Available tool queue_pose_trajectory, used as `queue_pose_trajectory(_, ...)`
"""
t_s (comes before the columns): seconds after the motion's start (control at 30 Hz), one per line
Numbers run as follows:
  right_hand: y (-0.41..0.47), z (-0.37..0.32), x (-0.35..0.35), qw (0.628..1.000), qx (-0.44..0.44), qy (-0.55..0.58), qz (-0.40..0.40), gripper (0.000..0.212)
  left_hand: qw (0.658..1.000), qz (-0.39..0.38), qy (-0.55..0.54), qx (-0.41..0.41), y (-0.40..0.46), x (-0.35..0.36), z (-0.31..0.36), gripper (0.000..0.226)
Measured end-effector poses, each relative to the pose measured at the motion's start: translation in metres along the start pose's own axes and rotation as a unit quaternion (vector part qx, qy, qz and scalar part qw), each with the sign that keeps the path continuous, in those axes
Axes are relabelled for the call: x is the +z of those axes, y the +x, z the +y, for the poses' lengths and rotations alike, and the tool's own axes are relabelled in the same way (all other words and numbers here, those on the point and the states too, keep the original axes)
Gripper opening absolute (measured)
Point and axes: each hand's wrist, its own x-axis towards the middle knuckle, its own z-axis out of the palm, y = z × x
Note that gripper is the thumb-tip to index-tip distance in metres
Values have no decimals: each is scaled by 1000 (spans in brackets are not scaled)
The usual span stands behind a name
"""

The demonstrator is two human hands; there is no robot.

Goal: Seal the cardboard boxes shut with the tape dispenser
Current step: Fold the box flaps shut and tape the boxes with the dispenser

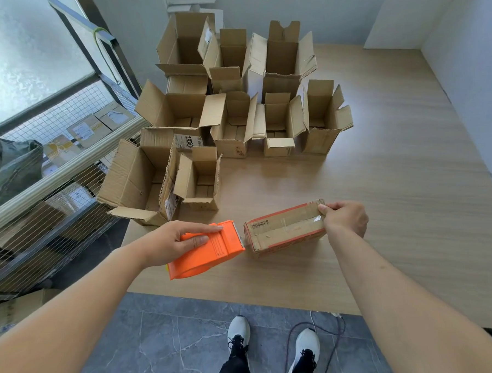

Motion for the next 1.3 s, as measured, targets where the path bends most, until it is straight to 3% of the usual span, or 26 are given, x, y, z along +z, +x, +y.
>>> queue_pose_trajectory(0.4,1,1,-2,999,-20,-36,18,7,998,-36,59,-8,12,-7,1,36)
queue_pose_trajectory(0.47,-4,-2,1,990,-66,-122,38,9,996,-25,90,5,19,-2,1,35)
queue_pose_trajectory(0.57,-20,-3,12,951,-203,-212,100,23,992,-17,121,11,30,8,5,36)
queue_pose_trajectory(0.7,-57,-1,37,902,-338,-269,-1,35,990,-11,139,9,35,9,8,37)
queue_pose_trajectory(0.8,-72,10,51,893,-341,-260,-139,58,991,-11,129,8,36,11,8,37)
queue_pose_trajectory(0.87,-70,16,57,872,-348,-289,-188,74,993,3,113,18,37,14,6,35)
queue_pose_trajectory(1.0,-59,11,55,870,-335,-289,-216,81,998,15,65,11,28,16,-6,34)
queue_pose_trajectory(1.3,-58,11,58,878,-322,-285,-210,67,998,-7,67,1,11,7,0,34)
